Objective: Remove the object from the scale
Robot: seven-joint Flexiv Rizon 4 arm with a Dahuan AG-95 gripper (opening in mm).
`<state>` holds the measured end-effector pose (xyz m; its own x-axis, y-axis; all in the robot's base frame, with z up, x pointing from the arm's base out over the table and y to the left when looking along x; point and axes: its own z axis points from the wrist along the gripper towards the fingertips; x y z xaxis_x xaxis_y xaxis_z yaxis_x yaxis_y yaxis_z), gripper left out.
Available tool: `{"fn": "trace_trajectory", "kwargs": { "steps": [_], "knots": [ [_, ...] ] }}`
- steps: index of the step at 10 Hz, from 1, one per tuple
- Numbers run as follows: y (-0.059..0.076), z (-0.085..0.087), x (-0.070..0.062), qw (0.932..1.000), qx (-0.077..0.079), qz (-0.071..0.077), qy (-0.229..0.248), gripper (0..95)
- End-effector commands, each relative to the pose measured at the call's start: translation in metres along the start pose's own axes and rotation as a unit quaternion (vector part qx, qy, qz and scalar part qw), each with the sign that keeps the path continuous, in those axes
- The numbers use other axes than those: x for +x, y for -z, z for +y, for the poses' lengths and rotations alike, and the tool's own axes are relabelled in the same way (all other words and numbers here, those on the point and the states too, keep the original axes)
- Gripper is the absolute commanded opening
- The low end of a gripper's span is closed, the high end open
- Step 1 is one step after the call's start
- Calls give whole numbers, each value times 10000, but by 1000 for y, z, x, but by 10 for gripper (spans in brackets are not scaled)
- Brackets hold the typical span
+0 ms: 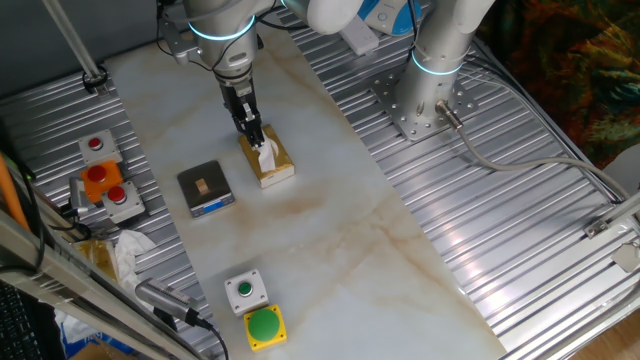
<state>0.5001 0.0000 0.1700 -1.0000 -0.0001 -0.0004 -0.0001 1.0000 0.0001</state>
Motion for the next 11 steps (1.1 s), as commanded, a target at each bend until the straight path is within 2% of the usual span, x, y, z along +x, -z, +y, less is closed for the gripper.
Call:
{"fn": "trace_trajectory", "kwargs": {
  "steps": [1,2,11],
  "knots": [
    [0,0,0,9967,175,55,793,0],
    [0,0,0,9974,67,83,709,0],
    [6,2,2,9975,147,51,685,0]
  ]
}}
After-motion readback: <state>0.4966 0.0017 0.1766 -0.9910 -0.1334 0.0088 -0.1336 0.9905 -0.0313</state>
